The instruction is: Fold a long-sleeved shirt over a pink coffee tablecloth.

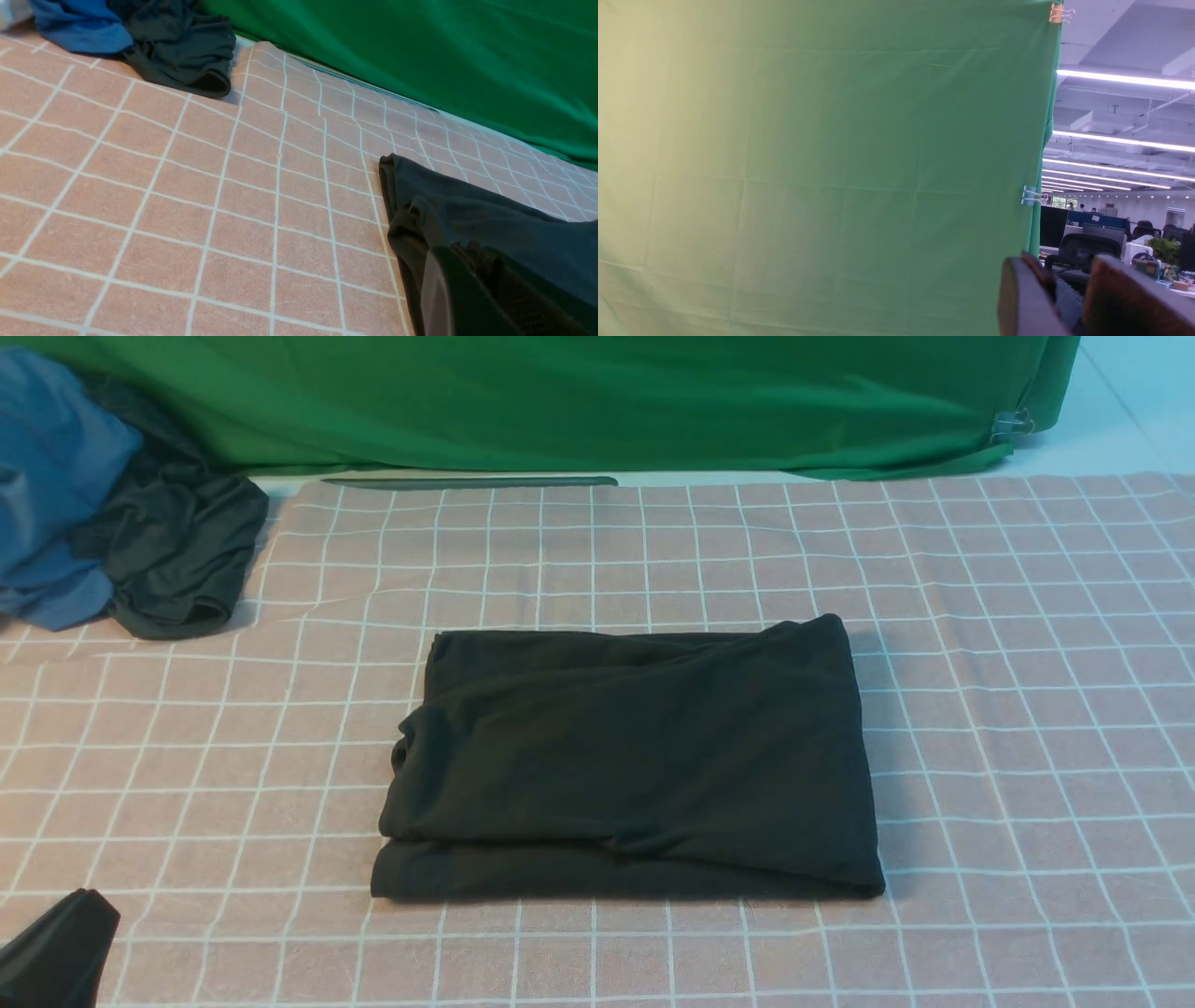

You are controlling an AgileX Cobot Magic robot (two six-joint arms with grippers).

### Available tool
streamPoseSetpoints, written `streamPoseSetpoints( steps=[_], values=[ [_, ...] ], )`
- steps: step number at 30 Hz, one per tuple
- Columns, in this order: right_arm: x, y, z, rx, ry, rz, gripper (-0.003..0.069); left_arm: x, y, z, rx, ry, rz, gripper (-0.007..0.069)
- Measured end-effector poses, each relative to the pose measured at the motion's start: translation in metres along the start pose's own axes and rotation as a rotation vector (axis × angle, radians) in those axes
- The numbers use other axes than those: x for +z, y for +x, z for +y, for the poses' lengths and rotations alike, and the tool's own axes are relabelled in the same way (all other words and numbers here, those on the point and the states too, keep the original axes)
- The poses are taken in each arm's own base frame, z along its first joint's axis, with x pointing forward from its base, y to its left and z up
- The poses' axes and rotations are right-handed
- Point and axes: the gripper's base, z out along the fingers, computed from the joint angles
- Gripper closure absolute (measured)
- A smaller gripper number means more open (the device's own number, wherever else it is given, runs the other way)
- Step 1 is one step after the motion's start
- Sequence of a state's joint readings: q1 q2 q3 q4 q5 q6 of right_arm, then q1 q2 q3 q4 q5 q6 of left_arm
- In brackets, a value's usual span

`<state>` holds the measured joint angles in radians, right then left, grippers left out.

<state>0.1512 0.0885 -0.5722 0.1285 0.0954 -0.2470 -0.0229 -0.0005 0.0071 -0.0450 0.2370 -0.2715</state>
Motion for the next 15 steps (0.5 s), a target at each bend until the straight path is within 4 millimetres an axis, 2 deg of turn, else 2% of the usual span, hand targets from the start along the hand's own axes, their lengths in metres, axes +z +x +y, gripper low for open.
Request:
streamPoseSetpoints(
  steps=[15],
  values=[
    [0.0,0.0,0.0,0.0,0.0,0.0,0.042,-0.0001,-0.0001,0.0001,0.003,-0.001,-0.001,0.061]
  ],
)
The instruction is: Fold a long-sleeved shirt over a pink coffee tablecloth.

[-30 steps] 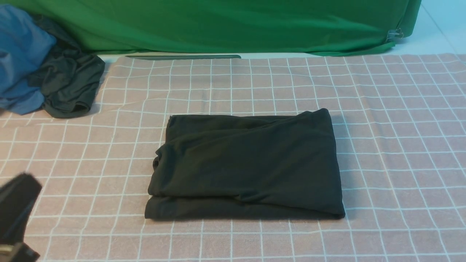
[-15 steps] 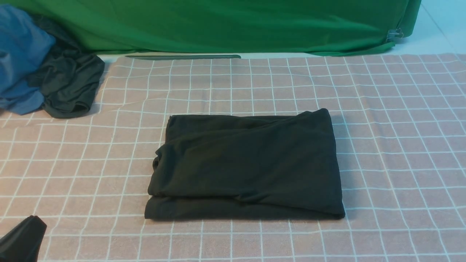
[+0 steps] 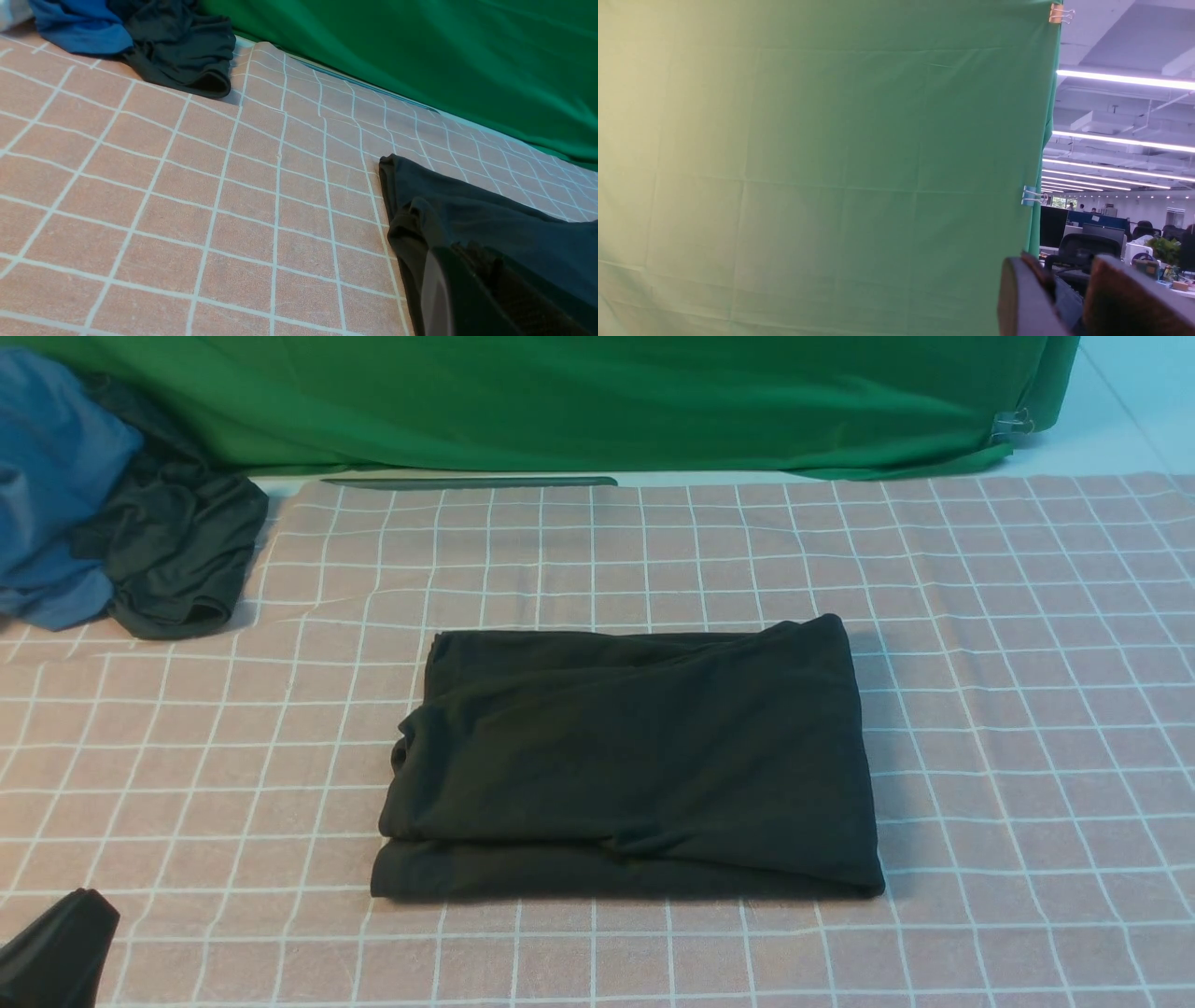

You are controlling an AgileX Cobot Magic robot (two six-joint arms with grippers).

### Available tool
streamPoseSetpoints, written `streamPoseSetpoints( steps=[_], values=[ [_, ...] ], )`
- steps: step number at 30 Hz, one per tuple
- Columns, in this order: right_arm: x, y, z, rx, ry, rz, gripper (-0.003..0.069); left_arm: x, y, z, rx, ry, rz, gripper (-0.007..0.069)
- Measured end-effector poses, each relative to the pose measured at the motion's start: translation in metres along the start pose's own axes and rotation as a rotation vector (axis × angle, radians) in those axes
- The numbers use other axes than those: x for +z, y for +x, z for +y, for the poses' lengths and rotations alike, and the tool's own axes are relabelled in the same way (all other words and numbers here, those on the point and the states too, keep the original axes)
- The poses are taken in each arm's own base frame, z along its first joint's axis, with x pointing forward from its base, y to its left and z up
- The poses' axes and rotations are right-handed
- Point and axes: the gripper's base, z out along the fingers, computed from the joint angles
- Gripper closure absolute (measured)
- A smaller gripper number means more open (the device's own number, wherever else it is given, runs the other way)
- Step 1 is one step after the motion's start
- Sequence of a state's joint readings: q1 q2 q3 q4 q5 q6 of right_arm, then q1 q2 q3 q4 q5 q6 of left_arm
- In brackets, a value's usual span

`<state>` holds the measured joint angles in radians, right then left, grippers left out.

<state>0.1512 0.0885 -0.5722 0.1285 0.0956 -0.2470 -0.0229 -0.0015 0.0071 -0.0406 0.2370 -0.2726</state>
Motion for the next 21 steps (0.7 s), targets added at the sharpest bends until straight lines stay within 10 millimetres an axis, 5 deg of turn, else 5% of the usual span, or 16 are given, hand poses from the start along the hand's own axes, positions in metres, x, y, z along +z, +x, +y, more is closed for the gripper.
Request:
streamPoseSetpoints(
  steps=[14,17,21],
  values=[
    [0.0,0.005,0.001,-0.023,-0.01,0.041,0.042,0.0,0.0,0.0,0.0,0.0,0.0,0.061],
    [0.001,0.016,0.002,-0.048,-0.013,0.08,0.042,0.0,0.0,0.0,0.0,0.0,0.0,0.061],
    [0.003,0.06,0.007,-0.085,-0.007,0.214,0.042,0.0,0.0,0.0,0.0,0.0,0.0,0.061]
  ],
)
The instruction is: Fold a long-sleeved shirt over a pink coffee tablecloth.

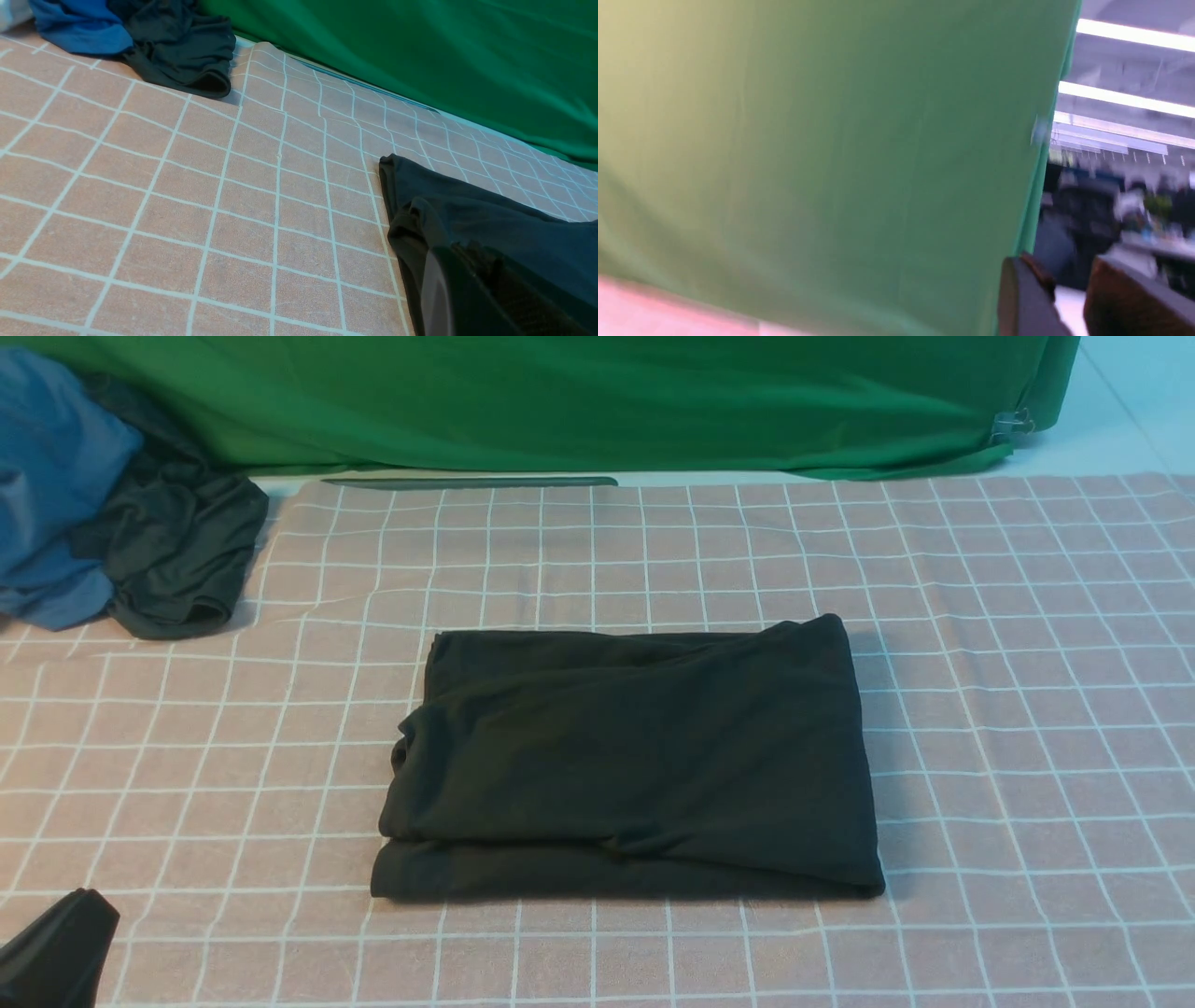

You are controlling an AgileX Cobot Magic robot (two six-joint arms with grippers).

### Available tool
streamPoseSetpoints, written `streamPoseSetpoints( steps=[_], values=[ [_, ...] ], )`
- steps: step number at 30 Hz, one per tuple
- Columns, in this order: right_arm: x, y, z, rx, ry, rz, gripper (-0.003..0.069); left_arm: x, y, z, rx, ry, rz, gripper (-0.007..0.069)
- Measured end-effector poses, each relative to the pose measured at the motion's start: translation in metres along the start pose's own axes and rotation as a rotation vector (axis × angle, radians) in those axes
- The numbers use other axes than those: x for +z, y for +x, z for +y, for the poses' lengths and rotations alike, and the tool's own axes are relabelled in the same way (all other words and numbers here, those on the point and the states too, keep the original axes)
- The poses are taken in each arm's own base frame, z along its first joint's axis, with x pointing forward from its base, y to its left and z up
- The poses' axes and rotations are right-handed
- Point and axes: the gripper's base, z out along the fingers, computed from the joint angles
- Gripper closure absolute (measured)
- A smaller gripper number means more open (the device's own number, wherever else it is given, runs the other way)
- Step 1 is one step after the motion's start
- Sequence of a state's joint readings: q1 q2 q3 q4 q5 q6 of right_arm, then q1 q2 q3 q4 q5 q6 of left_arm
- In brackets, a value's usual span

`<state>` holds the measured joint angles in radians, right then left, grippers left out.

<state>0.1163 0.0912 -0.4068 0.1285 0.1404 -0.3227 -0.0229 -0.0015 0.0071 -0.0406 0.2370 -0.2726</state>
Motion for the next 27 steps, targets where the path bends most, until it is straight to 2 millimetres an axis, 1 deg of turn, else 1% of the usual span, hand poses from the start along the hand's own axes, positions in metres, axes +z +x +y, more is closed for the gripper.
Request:
streamPoseSetpoints(
  steps=[4,7,8,9,11,13,17,22,27],
  values=[
    [0.005,0.055,0.009,-0.022,0.009,0.157,0.042,0.0,0.0,0.0,0.0,0.0,0.0,0.061],
    [0.002,0.092,0.014,-0.024,0.017,0.243,0.042,0.0,0.0,0.0,0.0,0.0,0.0,0.061],
    [-0.001,0.107,0.017,-0.024,0.017,0.278,0.042,0.0,0.0,0.0,0.0,0.0,0.0,0.061],
    [-0.003,0.115,0.018,-0.024,0.019,0.289,0.042,0.0,0.0,0.0,0.0,0.0,0.0,0.061],
    [-0.007,0.125,0.02,-0.023,0.019,0.296,0.042,0.0,0.0,0.0,-0.001,0.0,0.0,0.061],
    [-0.009,0.128,0.021,-0.023,0.021,0.298,0.042,0.0,0.0,0.0,-0.001,0.0,0.0,0.061],
    [-0.011,0.131,0.022,-0.021,0.01,0.328,0.042,0.0,0.0,0.0,0.0,0.0,0.0,0.061],
    [-0.014,0.139,0.024,-0.016,-0.02,0.416,0.042,0.0,0.0,0.0,0.0,0.0,0.001,0.061],
    [-0.014,0.14,0.025,-0.016,-0.026,0.431,0.042,0.0,0.0,0.0,0.0,0.0,0.001,0.061]
  ],
)
